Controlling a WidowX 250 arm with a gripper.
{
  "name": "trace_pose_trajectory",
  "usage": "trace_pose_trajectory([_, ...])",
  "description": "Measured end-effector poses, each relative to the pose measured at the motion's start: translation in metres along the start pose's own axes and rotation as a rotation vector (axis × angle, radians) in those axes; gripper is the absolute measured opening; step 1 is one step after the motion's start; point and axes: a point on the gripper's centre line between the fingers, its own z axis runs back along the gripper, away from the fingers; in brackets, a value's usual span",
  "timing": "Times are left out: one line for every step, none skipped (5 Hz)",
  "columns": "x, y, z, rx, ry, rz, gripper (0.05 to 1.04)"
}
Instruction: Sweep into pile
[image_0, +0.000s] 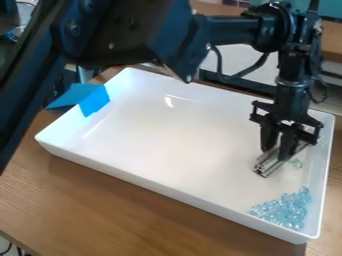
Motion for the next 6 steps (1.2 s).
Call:
trace_pose_trajectory([-0.003,0.000,-0.003,-0.012,0.013,-0.084,0.340])
trace_pose_trajectory([-0.018,-0.003,-0.003,-0.019,0.029,-0.119,0.340])
trace_pose_trajectory([-0.036,-0.006,-0.005,-0.026,0.062,-0.162,0.340])
trace_pose_trajectory([-0.056,-0.007,-0.004,-0.030,0.092,-0.200,0.340])
trace_pose_trajectory([-0.076,-0.007,-0.004,-0.029,0.118,-0.250,0.340])
trace_pose_trajectory([-0.090,-0.006,-0.002,-0.034,0.142,-0.308,0.340])
